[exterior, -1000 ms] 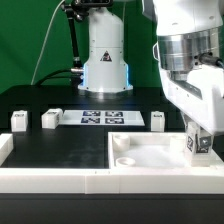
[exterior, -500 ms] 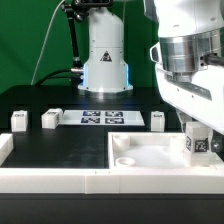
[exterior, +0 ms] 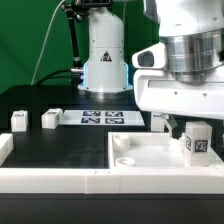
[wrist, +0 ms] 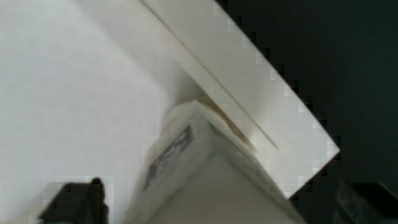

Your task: Assemble one leg

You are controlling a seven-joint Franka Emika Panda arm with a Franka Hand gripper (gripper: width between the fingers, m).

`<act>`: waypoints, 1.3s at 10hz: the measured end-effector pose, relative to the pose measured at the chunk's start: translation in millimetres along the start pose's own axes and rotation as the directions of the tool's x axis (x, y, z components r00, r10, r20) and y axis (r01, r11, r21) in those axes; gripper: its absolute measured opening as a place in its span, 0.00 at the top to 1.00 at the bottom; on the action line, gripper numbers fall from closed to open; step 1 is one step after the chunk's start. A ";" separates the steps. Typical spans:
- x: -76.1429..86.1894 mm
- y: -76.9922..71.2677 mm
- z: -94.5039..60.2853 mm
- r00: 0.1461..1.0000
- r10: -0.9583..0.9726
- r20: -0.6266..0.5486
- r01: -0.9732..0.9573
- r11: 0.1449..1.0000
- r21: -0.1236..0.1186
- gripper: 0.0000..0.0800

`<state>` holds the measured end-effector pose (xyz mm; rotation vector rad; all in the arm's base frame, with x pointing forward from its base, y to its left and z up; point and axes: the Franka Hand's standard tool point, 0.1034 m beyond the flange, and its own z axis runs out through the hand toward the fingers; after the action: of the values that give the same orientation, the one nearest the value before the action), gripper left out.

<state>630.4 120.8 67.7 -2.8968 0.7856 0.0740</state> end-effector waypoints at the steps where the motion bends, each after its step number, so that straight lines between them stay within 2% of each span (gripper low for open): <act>1: -0.5 -2.3 -0.4 0.990 -0.142 -0.012 0.142 0.990 -0.012 0.19; 3: -0.9 -0.8 0.6 0.938 -0.347 -0.007 0.346 0.938 -0.017 0.19; 5: -0.3 1.9 1.5 0.891 -0.453 -0.002 0.453 0.891 -0.017 0.19; 6: -0.3 1.9 1.6 0.891 -0.453 -0.002 0.453 0.891 -0.017 0.30; 7: -0.3 2.0 1.7 0.892 -0.452 -0.002 0.452 0.892 -0.017 0.47; 8: -0.3 2.1 1.8 0.892 -0.452 -0.001 0.452 0.892 -0.018 0.47; 9: 0.7 3.9 1.8 0.894 -0.448 -0.001 0.447 0.894 -0.019 0.63; 12: 0.9 4.4 1.8 0.918 -0.396 -0.001 0.396 0.918 -0.017 0.63; 13: 1.7 6.6 0.9 0.980 -0.201 0.011 0.201 0.980 -0.002 0.63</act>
Offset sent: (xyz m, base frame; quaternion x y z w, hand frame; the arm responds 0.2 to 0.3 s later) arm -0.0064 0.0018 -0.0022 0.0000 -0.0170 -0.2120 0.9771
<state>628.5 114.4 65.9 -2.9578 0.4873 0.0687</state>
